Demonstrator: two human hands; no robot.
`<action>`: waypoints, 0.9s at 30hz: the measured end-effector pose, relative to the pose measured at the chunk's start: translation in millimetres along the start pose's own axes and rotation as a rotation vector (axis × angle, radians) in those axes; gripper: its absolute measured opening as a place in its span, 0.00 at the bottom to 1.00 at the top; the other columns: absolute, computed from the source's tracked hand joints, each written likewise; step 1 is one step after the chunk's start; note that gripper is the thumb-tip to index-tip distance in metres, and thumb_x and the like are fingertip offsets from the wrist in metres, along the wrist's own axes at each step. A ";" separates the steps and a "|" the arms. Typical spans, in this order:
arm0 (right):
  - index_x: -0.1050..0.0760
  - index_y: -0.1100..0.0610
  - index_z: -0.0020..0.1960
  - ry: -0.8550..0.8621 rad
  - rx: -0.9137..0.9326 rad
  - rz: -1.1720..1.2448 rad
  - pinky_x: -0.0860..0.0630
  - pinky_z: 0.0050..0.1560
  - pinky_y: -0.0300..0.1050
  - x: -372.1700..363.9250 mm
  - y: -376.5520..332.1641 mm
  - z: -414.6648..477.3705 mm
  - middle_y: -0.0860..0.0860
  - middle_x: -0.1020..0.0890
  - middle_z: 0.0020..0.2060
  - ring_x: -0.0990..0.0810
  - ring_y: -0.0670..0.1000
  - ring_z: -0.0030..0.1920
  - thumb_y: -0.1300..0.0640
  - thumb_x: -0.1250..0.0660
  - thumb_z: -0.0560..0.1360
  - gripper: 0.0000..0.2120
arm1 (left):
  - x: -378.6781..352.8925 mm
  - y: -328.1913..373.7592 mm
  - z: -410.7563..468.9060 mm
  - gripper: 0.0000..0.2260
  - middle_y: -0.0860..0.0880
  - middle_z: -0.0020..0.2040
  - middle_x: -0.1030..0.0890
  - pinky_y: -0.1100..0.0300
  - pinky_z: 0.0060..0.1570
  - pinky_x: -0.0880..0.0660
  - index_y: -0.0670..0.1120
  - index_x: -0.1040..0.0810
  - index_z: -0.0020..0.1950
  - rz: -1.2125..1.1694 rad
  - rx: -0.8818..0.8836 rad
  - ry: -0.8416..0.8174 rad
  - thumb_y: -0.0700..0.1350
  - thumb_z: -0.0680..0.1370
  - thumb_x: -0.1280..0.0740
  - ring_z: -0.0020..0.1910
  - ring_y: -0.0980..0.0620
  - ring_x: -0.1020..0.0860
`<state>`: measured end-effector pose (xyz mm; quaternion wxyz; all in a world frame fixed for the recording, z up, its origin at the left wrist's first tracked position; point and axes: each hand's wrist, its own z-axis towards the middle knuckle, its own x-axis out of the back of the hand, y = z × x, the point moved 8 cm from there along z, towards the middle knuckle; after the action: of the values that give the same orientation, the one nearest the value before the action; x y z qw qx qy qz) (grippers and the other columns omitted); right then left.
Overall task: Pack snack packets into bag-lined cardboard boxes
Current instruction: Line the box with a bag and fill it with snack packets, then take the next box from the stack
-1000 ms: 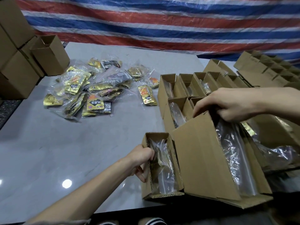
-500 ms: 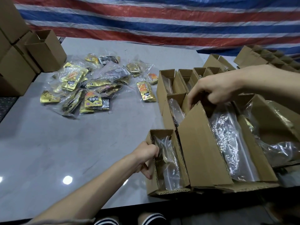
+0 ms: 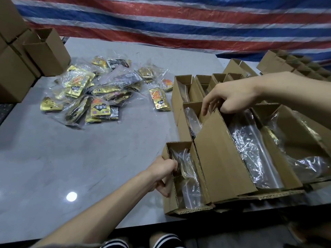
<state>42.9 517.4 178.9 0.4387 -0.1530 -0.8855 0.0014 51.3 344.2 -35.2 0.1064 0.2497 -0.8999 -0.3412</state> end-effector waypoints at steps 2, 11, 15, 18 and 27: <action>0.22 0.50 0.60 0.000 -0.012 -0.012 0.28 0.38 0.25 -0.4 0.0 -0.9 0.38 0.20 0.46 0.23 0.29 0.46 0.73 0.42 0.72 0.26 | 1.9 0.1 -2.1 0.03 0.50 0.51 0.30 0.44 0.33 0.17 0.48 0.29 0.49 0.015 0.005 -0.012 0.43 0.76 0.38 0.34 0.41 0.22; 0.24 0.52 0.64 -0.024 -0.043 -0.075 0.29 0.44 0.33 6.3 -21.6 1.2 0.45 0.20 0.50 0.23 0.42 0.51 0.70 0.41 0.73 0.24 | 13.0 -4.6 -1.2 0.17 0.48 0.64 0.33 0.52 0.32 0.18 0.46 0.30 0.64 0.033 0.027 -0.005 0.49 0.77 0.35 0.48 0.43 0.24; 0.24 0.52 0.64 -0.044 -0.050 -0.074 0.29 0.45 0.33 4.0 -30.0 5.0 0.47 0.20 0.53 0.23 0.43 0.54 0.71 0.41 0.73 0.25 | 19.5 -4.4 -4.3 0.18 0.48 0.64 0.32 0.53 0.33 0.17 0.46 0.30 0.63 0.023 0.017 -0.012 0.50 0.75 0.34 0.50 0.44 0.24; 0.24 0.49 0.63 0.005 -0.015 -0.042 0.27 0.46 0.36 13.9 -46.0 10.9 0.44 0.21 0.53 0.23 0.43 0.55 0.70 0.41 0.72 0.25 | 28.0 -5.1 -8.2 0.19 0.48 0.62 0.32 0.55 0.36 0.17 0.48 0.31 0.63 0.023 0.004 -0.006 0.52 0.75 0.32 0.53 0.45 0.24; 0.24 0.50 0.65 0.039 0.206 -0.253 0.23 0.57 0.48 14.7 -182.5 98.6 0.49 0.19 0.58 0.23 0.51 0.55 0.61 0.43 0.75 0.21 | 64.0 12.1 -28.6 0.10 0.50 0.54 0.17 0.58 0.43 0.19 0.47 0.20 0.56 -0.112 -0.092 -0.132 0.49 0.79 0.35 0.41 0.49 0.20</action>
<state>-91.3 360.4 154.6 0.4660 0.0054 -0.8841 0.0340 2.6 302.5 -4.4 0.0389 0.2716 -0.8729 -0.4034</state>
